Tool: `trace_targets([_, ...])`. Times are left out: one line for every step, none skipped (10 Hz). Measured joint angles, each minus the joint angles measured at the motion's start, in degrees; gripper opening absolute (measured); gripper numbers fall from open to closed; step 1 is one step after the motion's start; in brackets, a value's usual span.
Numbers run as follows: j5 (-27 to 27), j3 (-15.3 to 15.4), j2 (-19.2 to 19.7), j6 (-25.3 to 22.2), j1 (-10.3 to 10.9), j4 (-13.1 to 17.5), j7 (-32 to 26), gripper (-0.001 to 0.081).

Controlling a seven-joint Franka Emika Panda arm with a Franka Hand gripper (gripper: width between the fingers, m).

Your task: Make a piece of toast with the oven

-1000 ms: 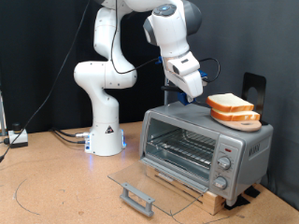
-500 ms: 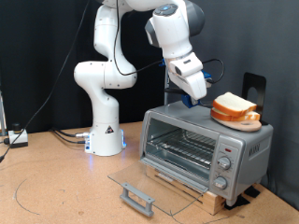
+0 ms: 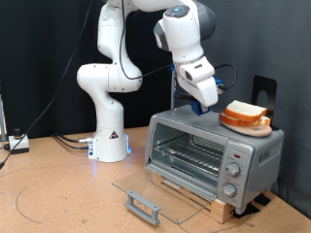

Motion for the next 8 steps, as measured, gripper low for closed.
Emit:
trace_targets([-0.4,0.1,0.3,0.1,-0.1,0.0,0.1,0.0395])
trace_targets([-0.5,0.1,0.6,0.6,-0.1,0.0,0.1,0.0395])
trace_targets([-0.5,0.1,0.8,1.2,-0.1,0.0,0.1,0.0395])
trace_targets([-0.4,0.1,0.9,1.8,-0.1,0.0,0.3,0.0395])
trace_targets([-0.2,0.2,0.9,1.9,-0.1,0.0,2.1,0.0395])
trace_targets([-0.1,0.2,0.9,1.3,-0.1,0.1,4.9,0.0395])
trace_targets([-0.1,0.2,0.9,0.0,-0.1,0.3,7.5,0.0395])
trace_targets([-0.1,0.2,0.9,-1.2,-0.1,0.6,9.5,0.0395])
